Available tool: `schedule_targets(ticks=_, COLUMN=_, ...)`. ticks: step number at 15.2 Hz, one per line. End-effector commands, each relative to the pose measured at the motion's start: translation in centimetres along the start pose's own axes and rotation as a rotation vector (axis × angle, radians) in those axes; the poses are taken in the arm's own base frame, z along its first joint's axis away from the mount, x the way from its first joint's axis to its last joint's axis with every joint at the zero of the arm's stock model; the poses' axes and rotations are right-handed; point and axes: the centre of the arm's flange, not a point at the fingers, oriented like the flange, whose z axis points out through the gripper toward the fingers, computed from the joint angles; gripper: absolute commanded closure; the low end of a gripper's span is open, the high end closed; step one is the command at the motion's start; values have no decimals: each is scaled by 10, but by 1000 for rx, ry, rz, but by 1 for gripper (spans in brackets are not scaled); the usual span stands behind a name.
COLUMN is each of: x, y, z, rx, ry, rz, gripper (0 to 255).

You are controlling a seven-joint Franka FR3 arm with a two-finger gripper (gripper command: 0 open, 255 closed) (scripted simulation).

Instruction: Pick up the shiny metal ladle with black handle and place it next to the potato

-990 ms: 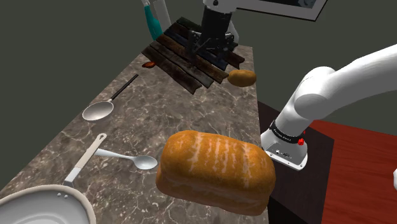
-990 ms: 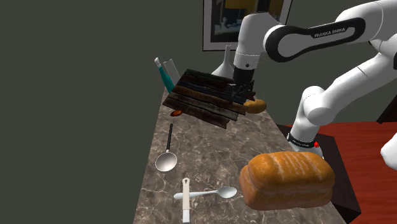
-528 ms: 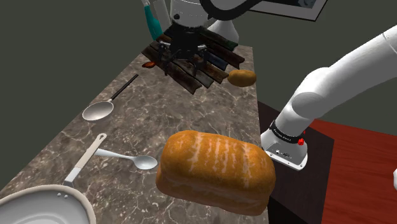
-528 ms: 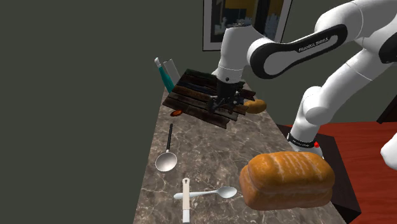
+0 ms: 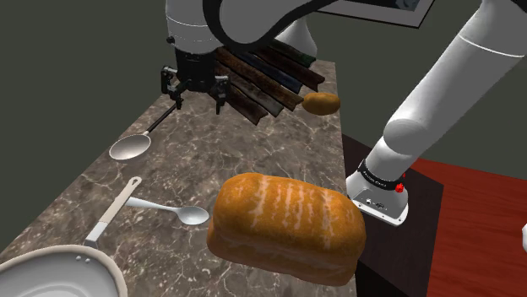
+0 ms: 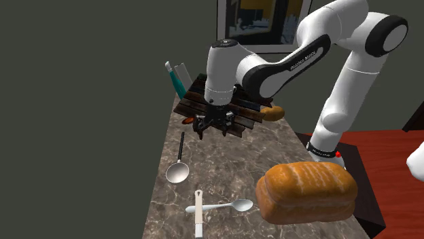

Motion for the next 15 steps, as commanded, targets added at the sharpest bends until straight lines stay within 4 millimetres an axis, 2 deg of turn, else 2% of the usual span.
schedule_targets(ticks=1, x=1, y=-27, z=9, rx=0, ry=17, rz=58, gripper=0)
schedule_targets(ticks=9, x=7, y=-124, z=48, rx=-13, ry=70, rz=247, gripper=0)
schedule_targets(ticks=15, x=9, y=-123, z=79, rx=-13, ry=70, rz=247, gripper=0)
